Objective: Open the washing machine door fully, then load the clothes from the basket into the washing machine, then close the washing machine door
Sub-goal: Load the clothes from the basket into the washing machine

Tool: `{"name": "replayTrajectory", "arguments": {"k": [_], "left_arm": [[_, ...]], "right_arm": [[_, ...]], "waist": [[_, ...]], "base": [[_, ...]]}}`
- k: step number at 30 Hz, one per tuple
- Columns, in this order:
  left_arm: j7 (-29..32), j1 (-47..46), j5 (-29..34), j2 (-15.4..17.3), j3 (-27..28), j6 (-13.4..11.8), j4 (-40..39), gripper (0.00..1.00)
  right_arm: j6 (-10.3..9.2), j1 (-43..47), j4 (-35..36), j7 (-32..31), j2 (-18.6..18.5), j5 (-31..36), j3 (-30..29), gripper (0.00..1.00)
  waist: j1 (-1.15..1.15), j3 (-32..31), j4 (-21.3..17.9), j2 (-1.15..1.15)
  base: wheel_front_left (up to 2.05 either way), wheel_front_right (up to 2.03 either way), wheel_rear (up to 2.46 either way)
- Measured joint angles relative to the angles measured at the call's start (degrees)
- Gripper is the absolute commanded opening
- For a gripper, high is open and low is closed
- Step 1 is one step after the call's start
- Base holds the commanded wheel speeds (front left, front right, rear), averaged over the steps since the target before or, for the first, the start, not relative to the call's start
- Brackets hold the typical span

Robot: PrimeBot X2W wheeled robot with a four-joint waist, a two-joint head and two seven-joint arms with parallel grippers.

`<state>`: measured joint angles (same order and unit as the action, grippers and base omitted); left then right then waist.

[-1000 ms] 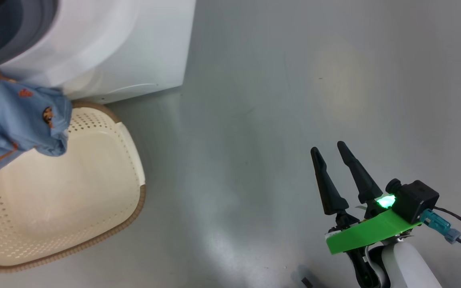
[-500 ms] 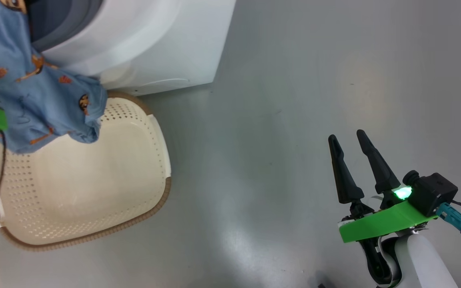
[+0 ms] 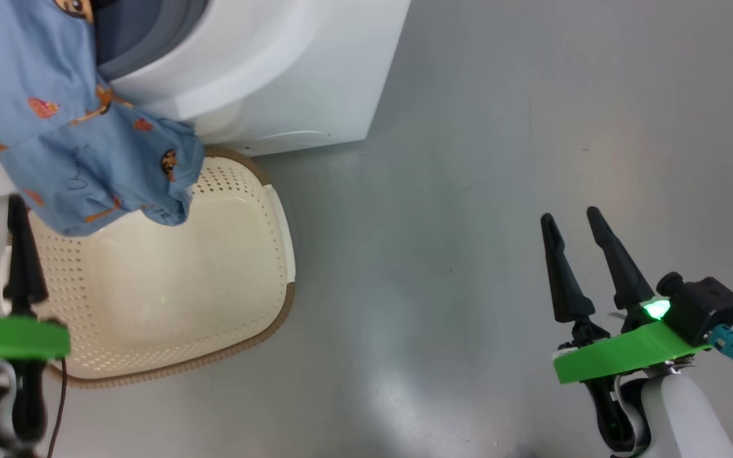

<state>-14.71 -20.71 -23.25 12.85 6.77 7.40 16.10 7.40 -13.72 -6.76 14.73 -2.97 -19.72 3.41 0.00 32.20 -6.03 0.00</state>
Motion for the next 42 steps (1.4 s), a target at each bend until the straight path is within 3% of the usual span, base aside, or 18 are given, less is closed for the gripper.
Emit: {"name": "replayTrajectory", "arguments": {"k": [8, 17, 27, 42], "left_arm": [[0.00, 6.84, 0.91, -1.23, 1.48, 0.00, -5.80, 1.00], [0.00, 7.43, 0.76, -1.22, 1.10, 0.00, -5.63, 1.00], [0.00, 0.27, -0.51, -0.66, -1.08, 0.00, 2.93, 1.00], [0.00, -12.73, -7.34, 5.35, -12.09, 0.00, 20.94, 1.00]], "right_arm": [[0.00, 0.98, -0.27, 0.00, 0.00, 0.32, -0.31, 1.00], [0.00, 0.92, -0.34, 0.00, 0.00, 0.47, 0.01, 1.00], [0.00, 0.70, -0.08, 0.00, -0.01, 0.46, 0.47, 1.00], [0.00, -0.81, 0.47, 0.00, 0.00, -0.11, 1.70, 1.00]], "waist": [[0.00, -0.77, 0.59, 0.00], [0.00, -0.57, 0.33, 0.00], [0.00, 1.21, 0.13, 0.00], [0.00, 4.78, -2.00, 0.00]], "base": [[0.00, 0.00, 0.00], [0.00, 0.00, 0.00], [0.00, 0.00, 0.00], [0.00, 0.00, 0.00]]}}
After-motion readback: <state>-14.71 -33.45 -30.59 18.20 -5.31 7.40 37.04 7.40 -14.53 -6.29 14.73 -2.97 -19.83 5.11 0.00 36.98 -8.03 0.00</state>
